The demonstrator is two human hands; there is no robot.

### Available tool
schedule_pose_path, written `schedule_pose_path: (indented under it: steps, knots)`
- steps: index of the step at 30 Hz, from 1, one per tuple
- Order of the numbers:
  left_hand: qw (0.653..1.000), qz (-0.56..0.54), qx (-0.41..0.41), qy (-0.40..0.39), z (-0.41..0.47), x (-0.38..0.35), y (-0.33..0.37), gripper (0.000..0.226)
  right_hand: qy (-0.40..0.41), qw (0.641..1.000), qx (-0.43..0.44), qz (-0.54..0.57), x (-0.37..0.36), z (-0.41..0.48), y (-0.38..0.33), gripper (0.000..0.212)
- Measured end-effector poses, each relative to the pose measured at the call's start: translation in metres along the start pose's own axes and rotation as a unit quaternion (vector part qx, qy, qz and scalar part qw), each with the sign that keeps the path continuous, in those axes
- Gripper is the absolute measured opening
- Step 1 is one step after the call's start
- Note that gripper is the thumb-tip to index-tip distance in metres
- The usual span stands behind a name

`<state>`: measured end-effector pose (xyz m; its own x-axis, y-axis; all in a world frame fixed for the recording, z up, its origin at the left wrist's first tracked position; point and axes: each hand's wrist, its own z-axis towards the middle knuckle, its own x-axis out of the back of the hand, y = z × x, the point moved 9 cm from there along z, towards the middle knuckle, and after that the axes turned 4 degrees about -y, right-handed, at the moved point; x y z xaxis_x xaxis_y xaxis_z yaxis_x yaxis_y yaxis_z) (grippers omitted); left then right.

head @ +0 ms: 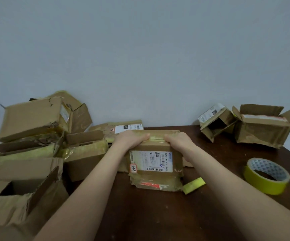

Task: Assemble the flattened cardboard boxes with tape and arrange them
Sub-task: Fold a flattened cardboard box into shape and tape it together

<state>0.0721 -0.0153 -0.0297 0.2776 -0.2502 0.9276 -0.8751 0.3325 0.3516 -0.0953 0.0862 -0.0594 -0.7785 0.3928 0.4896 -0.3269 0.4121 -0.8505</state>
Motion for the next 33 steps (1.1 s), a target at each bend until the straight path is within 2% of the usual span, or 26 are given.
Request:
schedule_pose_path:
  steps: [2, 3, 5, 8, 10, 13, 15, 17, 18, 19, 21, 23, 25, 27, 28, 30, 31, 33]
  knots:
    - [1.000, -0.012, 0.007, 0.001, -0.002, 0.000, -0.004, 0.052, 0.008, 1.000, -0.002, 0.002, 0.003, 0.003, 0.003, 0.015]
    - [0.999, -0.031, 0.017, 0.010, -0.005, 0.001, -0.008, 0.048, 0.014, 1.000, -0.008, 0.001, 0.005, 0.004, 0.005, 0.014]
    - [0.995, -0.084, 0.037, 0.025, -0.010, 0.002, -0.018, 0.043, 0.017, 1.000, -0.010, 0.012, 0.007, 0.002, 0.009, 0.024]
    - [0.990, -0.141, 0.019, 0.024, -0.022, -0.002, -0.017, 0.038, -0.008, 1.000, -0.009, -0.008, 0.008, -0.010, 0.011, 0.047]
    - [0.988, -0.146, 0.004, 0.038, -0.034, 0.001, -0.014, 0.037, 0.012, 0.998, 0.017, -0.055, 0.020, -0.017, 0.007, 0.047]
    - [0.978, -0.110, -0.021, 0.175, -0.059, 0.044, 0.000, 0.040, 0.084, 0.993, 0.085, -0.018, 0.055, -0.028, -0.013, 0.034]
    - [0.947, -0.171, -0.070, 0.261, -0.077, 0.076, 0.021, 0.037, 0.111, 0.982, 0.144, 0.056, 0.078, -0.033, -0.031, 0.021]
    - [0.893, -0.325, -0.132, 0.280, -0.083, 0.098, 0.043, 0.041, 0.125, 0.965, 0.198, 0.113, 0.098, -0.031, -0.045, 0.007]
    - [0.860, -0.399, -0.153, 0.279, -0.079, 0.104, 0.052, 0.046, 0.124, 0.959, 0.215, 0.140, 0.105, -0.027, -0.048, 0.011]
    - [0.839, -0.443, -0.159, 0.272, -0.072, 0.105, 0.060, 0.052, 0.115, 0.954, 0.220, 0.169, 0.108, -0.019, -0.047, 0.026]
    - [0.825, -0.486, -0.142, 0.251, -0.046, 0.099, 0.067, 0.065, 0.112, 0.947, 0.207, 0.219, 0.113, -0.001, -0.041, 0.048]
    - [0.818, -0.509, -0.137, 0.232, -0.017, 0.087, 0.072, 0.063, 0.144, 0.943, 0.193, 0.231, 0.120, 0.018, -0.034, 0.046]
    - [0.822, -0.496, -0.169, 0.222, 0.007, 0.072, 0.082, 0.049, 0.192, 0.950, 0.170, 0.179, 0.128, 0.036, -0.023, 0.037]
    - [0.839, -0.474, -0.166, 0.212, 0.037, 0.047, 0.084, 0.050, 0.204, 0.973, 0.103, 0.041, 0.126, 0.056, -0.010, 0.035]
    - [0.851, -0.465, -0.150, 0.193, 0.054, 0.028, 0.083, 0.052, 0.193, 0.978, 0.059, -0.062, 0.121, 0.065, -0.003, 0.037]
    - [0.888, -0.425, -0.115, 0.134, 0.083, -0.016, 0.087, 0.053, 0.159, 0.954, 0.000, -0.253, 0.108, 0.077, 0.010, 0.045]
    - [0.905, -0.399, -0.105, 0.104, 0.093, -0.037, 0.092, 0.051, 0.154, 0.942, -0.001, -0.299, 0.102, 0.081, 0.011, 0.045]
    - [0.914, -0.385, -0.110, 0.067, 0.105, -0.063, 0.103, 0.047, 0.144, 0.937, 0.044, -0.315, 0.087, 0.090, 0.008, 0.038]
